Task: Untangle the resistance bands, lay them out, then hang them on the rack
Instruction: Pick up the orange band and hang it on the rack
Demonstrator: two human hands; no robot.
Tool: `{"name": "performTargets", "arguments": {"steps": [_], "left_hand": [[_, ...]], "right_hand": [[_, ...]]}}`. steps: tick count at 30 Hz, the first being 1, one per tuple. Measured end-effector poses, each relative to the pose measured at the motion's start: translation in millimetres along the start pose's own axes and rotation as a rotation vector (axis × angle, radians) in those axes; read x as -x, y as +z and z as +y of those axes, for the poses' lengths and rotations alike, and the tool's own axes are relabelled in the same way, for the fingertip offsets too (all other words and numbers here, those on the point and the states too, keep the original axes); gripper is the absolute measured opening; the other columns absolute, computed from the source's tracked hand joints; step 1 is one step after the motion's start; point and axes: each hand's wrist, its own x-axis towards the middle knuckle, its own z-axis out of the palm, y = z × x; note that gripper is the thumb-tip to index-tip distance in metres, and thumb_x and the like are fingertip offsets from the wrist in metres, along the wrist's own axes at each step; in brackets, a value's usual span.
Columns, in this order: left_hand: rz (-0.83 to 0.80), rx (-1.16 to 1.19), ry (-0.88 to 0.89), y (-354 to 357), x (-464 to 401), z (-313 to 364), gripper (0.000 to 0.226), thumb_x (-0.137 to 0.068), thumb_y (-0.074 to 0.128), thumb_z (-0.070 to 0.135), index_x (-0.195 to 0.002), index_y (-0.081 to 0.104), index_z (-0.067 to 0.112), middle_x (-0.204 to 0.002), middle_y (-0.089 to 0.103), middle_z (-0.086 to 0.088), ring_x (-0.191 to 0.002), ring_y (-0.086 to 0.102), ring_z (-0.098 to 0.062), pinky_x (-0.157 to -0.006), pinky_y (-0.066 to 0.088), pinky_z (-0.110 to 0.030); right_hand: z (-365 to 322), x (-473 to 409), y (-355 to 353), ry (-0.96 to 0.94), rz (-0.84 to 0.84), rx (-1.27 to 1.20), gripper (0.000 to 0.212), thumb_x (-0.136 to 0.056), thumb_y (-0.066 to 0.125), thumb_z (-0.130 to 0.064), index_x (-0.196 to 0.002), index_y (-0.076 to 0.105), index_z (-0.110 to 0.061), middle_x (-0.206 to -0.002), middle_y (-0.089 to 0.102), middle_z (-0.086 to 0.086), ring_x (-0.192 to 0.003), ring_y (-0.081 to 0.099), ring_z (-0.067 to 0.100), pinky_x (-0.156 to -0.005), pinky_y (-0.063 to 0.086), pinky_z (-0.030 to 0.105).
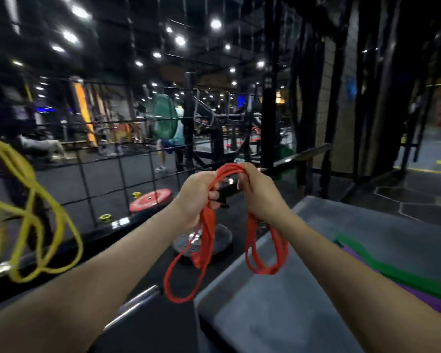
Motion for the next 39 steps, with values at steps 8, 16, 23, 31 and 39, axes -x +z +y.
{"name": "performTargets", "arguments": {"steps": [8,16,23,31,39], "left_hand": [[0.080,-0.230,0.110,-77,22,38,0.013,-0.097,0.045,0.021,-0.086,0.047,0.013,-0.064,0.032,0.004,-0.044,0.033,-0.002,-0.040,0.031,-0.014],[0.289,-0.939,0.355,-136,52,85,0.021,-0.085,0.064,0.024,-0.097,0.047,0.029,-0.091,0.060,0.005,-0.080,0.058,-0.016,-0.069,0.046,-0.028],[0.763,-0.920,0.667,-148,48,130,0.004,-0.092,0.056,0.025,-0.088,0.053,0.025,-0.090,0.059,0.000,-0.075,0.057,-0.014,-0.052,0.040,-0.022],[0.893,-0.989,0.579,-165,24,135,0.005,-0.093,0.052,0.016,-0.091,0.055,0.013,-0.091,0.061,-0.008,-0.079,0.059,-0.021,-0.066,0.050,-0.031],[0.821,-1.039,0.470,-156,25,92,0.011,-0.091,0.055,0.020,-0.082,0.055,0.015,-0.076,0.055,0.002,-0.063,0.047,-0.011,-0.055,0.036,-0.027]], "right_hand": [[-59,-54,39,-0.072,-0.101,-0.077,0.006,-0.099,0.039,-0.020,-0.098,0.035,-0.016,-0.081,0.061,0.009,-0.072,0.057,0.028,-0.068,0.045,0.040],[-109,-93,58,-0.144,-0.115,-0.191,0.010,-0.100,0.040,-0.020,-0.100,0.039,-0.010,-0.085,0.064,0.007,-0.056,0.049,0.006,-0.044,0.036,0.011],[-157,-124,65,-0.198,-0.029,-0.274,0.006,-0.100,0.039,-0.019,-0.097,0.037,-0.014,-0.084,0.060,0.007,-0.053,0.046,0.007,-0.038,0.034,0.009],[-175,-136,87,-0.143,-0.045,-0.210,0.005,-0.101,0.035,-0.019,-0.100,0.032,-0.016,-0.076,0.053,0.003,-0.059,0.051,0.014,-0.047,0.040,0.023],[-141,-119,114,0.001,-0.050,-0.303,0.006,-0.101,0.034,-0.020,-0.094,0.034,-0.018,-0.083,0.056,0.006,-0.063,0.049,0.014,-0.051,0.038,0.026]]}}
